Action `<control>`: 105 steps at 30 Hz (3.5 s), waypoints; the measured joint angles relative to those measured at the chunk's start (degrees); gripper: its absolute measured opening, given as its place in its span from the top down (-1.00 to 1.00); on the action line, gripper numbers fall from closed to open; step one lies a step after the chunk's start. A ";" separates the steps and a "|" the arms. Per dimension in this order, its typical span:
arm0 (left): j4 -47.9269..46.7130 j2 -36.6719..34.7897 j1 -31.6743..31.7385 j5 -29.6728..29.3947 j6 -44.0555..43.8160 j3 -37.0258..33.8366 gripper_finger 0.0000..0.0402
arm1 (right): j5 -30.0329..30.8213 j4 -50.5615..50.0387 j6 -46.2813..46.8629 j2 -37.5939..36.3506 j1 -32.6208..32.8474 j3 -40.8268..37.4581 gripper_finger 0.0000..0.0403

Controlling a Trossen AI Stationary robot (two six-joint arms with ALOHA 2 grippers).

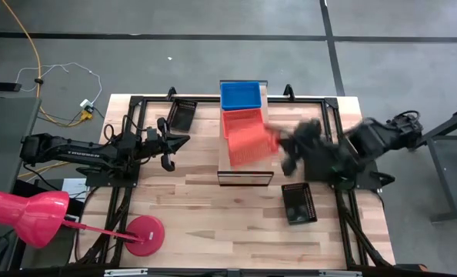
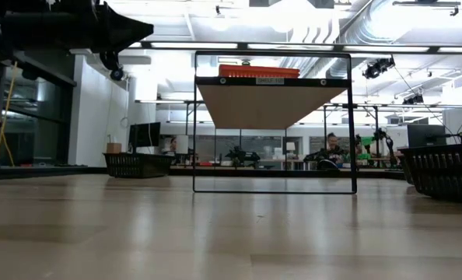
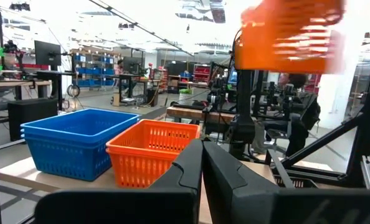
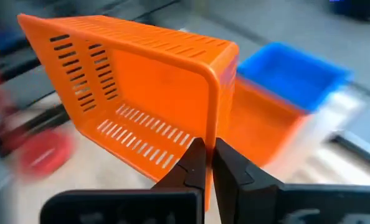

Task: Stack baskets on shelf by color
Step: Stack the orange bin on top of the orange bins on the shelf

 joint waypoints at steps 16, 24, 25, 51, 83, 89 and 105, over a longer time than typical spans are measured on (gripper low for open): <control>-0.25 0.00 -0.07 0.20 -0.14 0.00 1.00 | -33.65 27.69 -9.37 -0.81 -34.33 -21.76 1.00; -0.83 -0.02 -0.13 0.63 -1.09 0.00 1.00 | -36.77 23.43 -8.94 -2.22 -36.45 -21.12 1.00; -0.84 -0.02 -0.13 0.61 -1.07 0.00 1.00 | -36.77 22.46 -8.90 -2.48 -36.43 -20.48 1.00; -1.27 0.00 -0.13 0.38 -1.53 0.00 1.00 | -37.25 18.80 -7.87 -1.16 -36.43 -20.03 0.84; -2.06 0.71 -0.95 2.40 -6.01 0.00 1.00 | -31.94 6.42 -17.88 -6.27 -18.96 -27.83 0.91; -1.51 7.87 -4.00 -0.07 -7.99 2.93 1.00 | -27.60 20.34 -18.34 -15.67 -16.48 -39.59 0.98; 3.13 38.41 -7.62 -5.61 -24.97 20.64 1.00 | -16.65 29.13 -20.47 -26.04 -16.51 -47.26 1.00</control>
